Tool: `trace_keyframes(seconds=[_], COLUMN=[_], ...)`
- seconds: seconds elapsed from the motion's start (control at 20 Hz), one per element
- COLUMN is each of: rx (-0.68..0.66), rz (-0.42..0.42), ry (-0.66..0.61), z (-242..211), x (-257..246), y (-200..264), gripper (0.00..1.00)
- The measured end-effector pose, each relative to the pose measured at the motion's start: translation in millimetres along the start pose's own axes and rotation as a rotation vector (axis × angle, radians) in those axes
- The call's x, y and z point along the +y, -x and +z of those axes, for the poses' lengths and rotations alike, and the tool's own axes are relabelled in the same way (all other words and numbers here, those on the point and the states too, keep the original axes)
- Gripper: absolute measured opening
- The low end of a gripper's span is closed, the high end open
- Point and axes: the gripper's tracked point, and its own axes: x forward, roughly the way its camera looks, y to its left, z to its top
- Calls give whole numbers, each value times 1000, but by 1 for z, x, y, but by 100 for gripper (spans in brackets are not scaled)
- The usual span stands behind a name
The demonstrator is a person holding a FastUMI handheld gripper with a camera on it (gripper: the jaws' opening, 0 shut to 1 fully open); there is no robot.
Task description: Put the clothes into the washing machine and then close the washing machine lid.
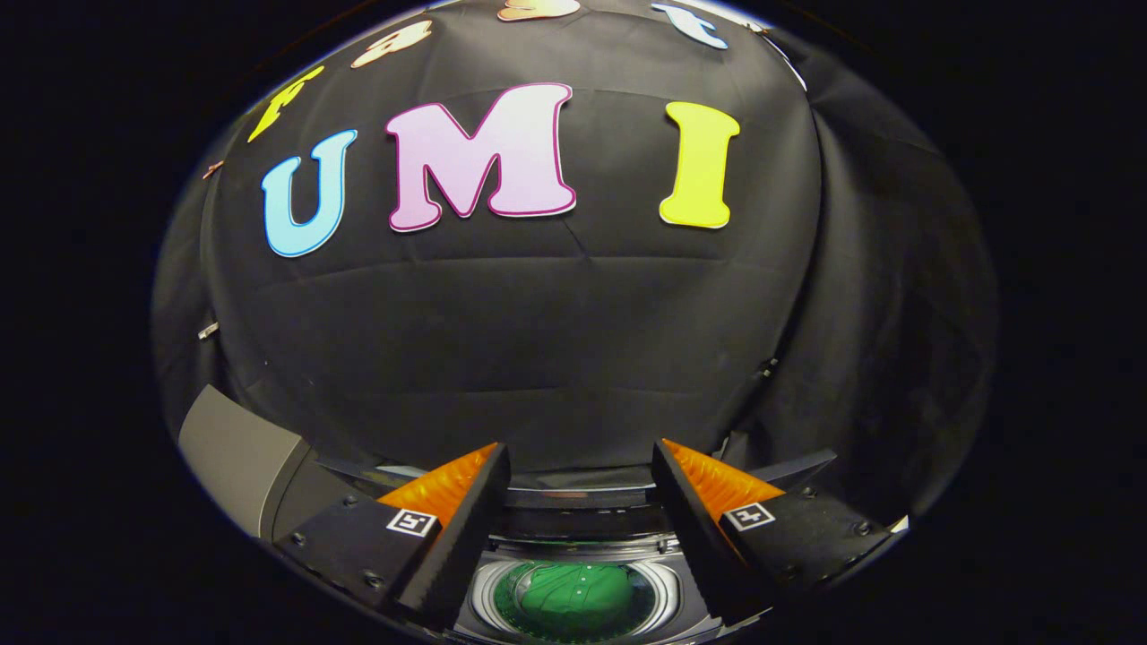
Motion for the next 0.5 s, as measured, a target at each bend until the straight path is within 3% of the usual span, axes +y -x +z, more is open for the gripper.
trace_keyframes(seconds=[0.5], rx=[-4], rz=[-10], ry=[0], z=[-14], x=[-2], y=[27], gripper=[100])
